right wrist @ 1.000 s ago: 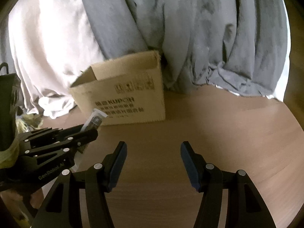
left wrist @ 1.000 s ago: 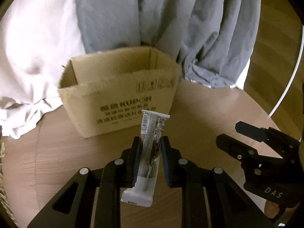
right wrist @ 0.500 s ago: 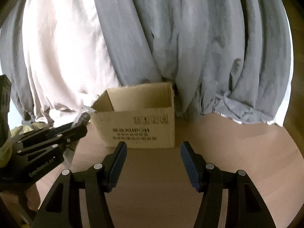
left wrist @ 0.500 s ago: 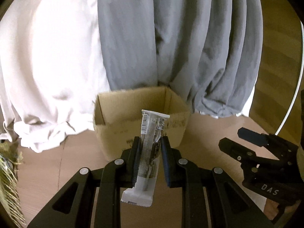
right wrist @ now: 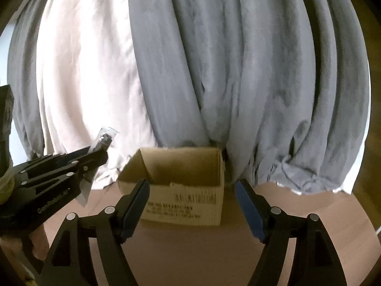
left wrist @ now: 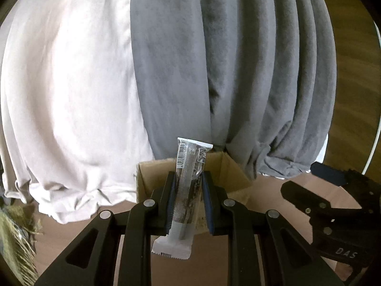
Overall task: Organize snacks
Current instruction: 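Carry the snack bar over the box with the left tool and release it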
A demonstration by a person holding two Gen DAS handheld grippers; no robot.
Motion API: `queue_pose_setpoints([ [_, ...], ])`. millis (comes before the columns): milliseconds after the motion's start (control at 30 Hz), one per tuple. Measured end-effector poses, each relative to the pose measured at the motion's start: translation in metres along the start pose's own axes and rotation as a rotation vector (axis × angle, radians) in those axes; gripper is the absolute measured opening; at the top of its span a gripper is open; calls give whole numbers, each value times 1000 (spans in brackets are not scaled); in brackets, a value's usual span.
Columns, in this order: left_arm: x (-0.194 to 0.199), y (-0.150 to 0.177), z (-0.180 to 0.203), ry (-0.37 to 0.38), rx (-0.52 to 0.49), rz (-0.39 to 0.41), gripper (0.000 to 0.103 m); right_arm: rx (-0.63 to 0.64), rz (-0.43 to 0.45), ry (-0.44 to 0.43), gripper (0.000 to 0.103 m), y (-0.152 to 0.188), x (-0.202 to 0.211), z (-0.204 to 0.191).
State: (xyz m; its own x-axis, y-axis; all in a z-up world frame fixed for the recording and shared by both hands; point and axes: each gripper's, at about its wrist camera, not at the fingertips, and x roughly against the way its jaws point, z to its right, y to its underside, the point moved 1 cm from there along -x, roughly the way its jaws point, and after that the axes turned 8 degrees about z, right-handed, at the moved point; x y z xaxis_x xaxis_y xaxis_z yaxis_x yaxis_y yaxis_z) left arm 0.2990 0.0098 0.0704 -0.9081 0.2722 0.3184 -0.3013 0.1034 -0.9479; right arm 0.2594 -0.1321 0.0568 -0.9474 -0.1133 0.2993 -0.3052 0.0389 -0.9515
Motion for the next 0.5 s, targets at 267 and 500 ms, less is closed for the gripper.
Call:
queue_pose_setpoints([
  [267,-35,-18,-11,0,-3,-14,22,41,47,16,76,-25,-21,-6],
  [500,-68,-26,-18,6,8,-44,22,26,34,26,76,-32,-48,-4],
])
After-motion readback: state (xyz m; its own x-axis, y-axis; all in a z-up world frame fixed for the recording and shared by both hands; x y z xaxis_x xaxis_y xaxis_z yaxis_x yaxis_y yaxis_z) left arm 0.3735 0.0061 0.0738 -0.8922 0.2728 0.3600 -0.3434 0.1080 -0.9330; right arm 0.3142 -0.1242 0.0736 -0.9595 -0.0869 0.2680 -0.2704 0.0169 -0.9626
